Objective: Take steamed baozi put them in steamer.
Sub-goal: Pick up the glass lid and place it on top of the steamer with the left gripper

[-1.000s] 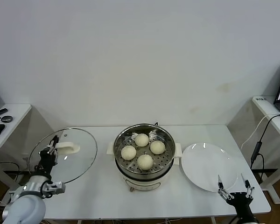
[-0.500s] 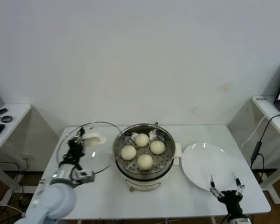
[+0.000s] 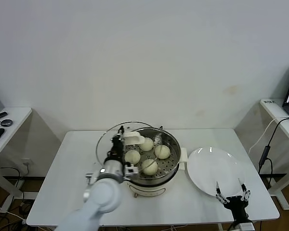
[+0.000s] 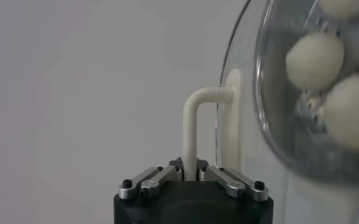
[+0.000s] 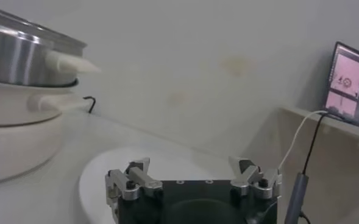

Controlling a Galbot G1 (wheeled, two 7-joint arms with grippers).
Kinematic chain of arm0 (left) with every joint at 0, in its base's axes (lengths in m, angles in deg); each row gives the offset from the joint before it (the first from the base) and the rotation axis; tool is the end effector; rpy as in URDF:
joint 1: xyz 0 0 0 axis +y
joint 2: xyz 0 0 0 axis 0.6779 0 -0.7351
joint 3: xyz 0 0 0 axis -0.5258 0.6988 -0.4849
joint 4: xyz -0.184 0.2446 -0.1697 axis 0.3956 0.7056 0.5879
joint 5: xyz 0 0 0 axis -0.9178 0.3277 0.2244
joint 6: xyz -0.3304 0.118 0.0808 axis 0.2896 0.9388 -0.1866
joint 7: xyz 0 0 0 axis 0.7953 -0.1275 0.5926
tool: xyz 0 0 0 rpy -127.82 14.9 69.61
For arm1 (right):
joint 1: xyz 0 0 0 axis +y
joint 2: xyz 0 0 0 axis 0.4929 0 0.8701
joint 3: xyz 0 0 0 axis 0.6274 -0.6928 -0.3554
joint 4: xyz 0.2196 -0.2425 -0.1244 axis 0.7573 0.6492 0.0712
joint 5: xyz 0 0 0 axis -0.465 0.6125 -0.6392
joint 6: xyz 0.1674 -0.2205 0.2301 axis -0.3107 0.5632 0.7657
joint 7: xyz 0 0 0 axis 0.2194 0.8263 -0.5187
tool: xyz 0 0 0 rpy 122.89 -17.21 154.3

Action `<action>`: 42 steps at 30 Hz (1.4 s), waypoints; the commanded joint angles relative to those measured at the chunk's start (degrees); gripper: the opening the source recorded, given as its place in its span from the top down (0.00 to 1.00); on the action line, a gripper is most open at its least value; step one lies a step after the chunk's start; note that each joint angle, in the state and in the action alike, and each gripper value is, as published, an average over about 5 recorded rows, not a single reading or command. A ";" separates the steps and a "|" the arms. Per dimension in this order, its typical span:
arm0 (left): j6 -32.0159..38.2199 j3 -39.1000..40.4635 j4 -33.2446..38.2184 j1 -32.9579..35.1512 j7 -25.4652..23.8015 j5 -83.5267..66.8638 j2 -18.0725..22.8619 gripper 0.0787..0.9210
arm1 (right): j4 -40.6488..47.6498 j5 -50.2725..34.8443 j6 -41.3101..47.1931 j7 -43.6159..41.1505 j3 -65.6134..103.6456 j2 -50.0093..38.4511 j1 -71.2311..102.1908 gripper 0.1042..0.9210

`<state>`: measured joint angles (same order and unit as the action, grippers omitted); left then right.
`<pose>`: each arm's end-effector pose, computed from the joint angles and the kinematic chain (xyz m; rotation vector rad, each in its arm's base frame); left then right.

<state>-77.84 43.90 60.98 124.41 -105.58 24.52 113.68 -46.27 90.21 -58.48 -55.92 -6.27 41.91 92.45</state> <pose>0.3057 -0.0963 -0.2172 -0.1333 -2.3131 -2.1104 0.1477 -0.1233 -0.3760 -0.1149 -2.9664 0.5619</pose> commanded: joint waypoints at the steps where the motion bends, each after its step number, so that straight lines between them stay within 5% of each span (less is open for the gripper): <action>1: -1.42 6.71 -7.82 -4.51 -2.76 9.77 11.14 0.89 | 0.99 0.51 -0.11 0.35 0.07 -0.45 -0.51 0.12; 42: 0.50 3.76 -12.44 1.25 0.40 14.85 14.92 0.89 | 1.93 -0.46 -0.70 0.40 -0.51 -1.16 -0.22 0.12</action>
<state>-77.20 47.68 48.73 125.28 -104.93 40.62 128.19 -44.38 89.81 -59.15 -55.45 -6.81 40.83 92.22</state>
